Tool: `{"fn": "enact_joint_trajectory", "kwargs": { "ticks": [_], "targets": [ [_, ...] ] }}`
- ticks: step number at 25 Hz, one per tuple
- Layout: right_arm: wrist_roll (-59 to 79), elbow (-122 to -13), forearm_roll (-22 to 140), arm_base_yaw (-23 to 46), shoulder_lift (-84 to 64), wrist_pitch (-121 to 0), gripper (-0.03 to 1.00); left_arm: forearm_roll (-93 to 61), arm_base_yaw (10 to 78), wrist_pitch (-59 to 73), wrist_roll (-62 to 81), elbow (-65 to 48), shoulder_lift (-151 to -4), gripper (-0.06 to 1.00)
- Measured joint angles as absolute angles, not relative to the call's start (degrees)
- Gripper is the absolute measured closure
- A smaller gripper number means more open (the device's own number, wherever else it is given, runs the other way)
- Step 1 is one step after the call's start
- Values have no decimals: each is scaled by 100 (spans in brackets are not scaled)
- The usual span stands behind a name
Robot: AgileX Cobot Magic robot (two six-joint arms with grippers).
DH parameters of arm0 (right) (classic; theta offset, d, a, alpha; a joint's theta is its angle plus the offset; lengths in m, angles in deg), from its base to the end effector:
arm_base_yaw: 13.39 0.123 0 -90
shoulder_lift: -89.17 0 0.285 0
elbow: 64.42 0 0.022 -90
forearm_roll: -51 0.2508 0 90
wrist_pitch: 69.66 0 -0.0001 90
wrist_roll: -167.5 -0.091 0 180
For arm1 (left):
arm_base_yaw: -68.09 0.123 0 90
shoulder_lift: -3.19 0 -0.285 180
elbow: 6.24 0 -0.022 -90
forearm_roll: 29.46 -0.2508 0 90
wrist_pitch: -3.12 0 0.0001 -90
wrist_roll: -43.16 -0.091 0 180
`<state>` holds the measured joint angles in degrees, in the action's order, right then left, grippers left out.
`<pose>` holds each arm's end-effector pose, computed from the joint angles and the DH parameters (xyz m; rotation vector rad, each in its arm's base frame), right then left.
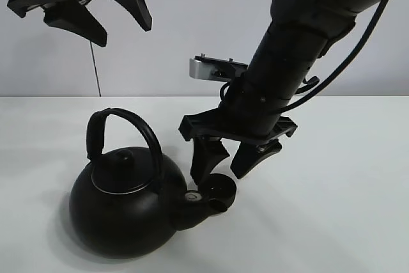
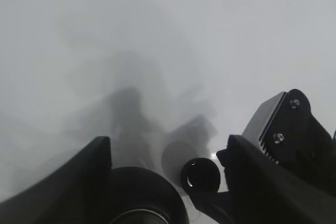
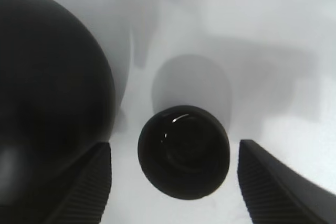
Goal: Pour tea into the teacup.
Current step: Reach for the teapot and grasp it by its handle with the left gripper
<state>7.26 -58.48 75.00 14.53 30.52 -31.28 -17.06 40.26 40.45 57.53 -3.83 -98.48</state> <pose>0.3308 0.2013 0.1476 -0.7609 2.7801 0.4603 0.3157 -0.1801 0.2925 0.1370 2.5248 -0.5443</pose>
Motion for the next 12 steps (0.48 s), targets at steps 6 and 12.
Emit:
{"fn": "enact_joint_trajectory", "kwargs": {
  "ticks": [6,12],
  "targets": [
    [699,-5848,7483,1453,3052,-2895,50,-1706,4026,4045,5753,-383,-9848,49],
    [660,-5848,7466,1407,3024,-2739,50,-1706,4026,4045,5753,-383,-9848,49]
  ]
}}
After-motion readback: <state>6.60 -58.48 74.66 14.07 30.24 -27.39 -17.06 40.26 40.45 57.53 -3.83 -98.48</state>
